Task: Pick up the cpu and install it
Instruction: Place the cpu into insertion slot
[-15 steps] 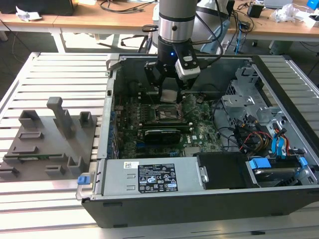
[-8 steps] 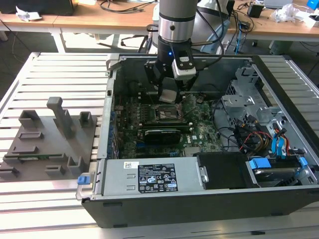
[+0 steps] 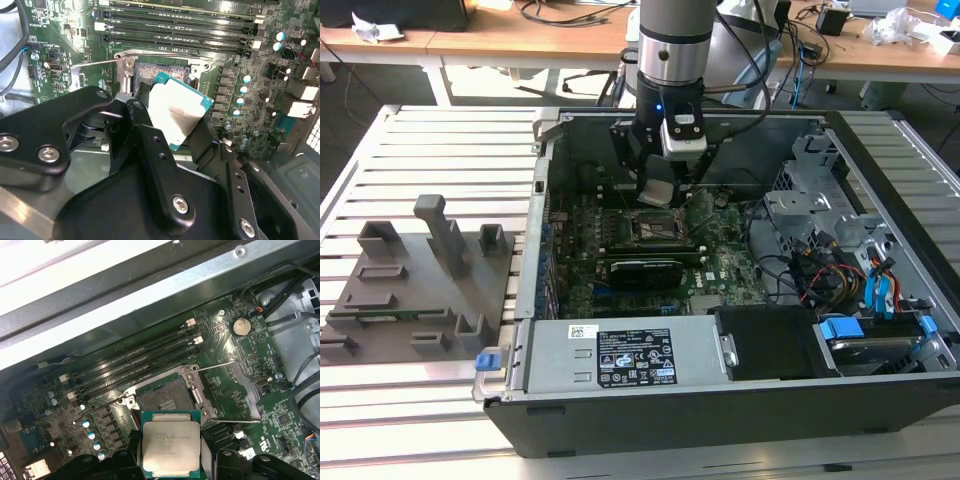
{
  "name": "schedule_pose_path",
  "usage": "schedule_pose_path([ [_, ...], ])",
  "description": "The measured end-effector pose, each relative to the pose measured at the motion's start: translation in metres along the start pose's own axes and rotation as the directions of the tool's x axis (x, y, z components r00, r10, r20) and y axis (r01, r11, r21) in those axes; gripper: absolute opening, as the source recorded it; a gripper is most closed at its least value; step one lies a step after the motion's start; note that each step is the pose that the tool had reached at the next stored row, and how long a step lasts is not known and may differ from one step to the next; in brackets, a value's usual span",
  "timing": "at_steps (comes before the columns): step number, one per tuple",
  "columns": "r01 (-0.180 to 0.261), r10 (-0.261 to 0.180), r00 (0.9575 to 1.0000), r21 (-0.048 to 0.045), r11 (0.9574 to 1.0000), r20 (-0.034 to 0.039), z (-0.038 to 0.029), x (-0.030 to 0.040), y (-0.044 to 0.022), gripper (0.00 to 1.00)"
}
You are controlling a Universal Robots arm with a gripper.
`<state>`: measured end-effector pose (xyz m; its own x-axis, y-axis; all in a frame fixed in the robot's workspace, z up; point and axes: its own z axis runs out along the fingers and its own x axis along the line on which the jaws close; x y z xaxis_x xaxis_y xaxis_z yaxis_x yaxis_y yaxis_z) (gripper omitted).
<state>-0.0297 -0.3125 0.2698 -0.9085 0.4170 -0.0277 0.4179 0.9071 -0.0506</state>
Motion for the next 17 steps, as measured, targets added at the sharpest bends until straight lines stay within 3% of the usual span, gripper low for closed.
schedule_pose_path([
  [9,-0.101,0.101,0.9949,0.0032,0.9949,-0.0049,0.0000,0.0000,0.0000,0.55],
  [17,-0.189,0.189,0.9819,0.0069,0.9819,-0.0087,0.0000,0.0000,0.0000,0.55],
])
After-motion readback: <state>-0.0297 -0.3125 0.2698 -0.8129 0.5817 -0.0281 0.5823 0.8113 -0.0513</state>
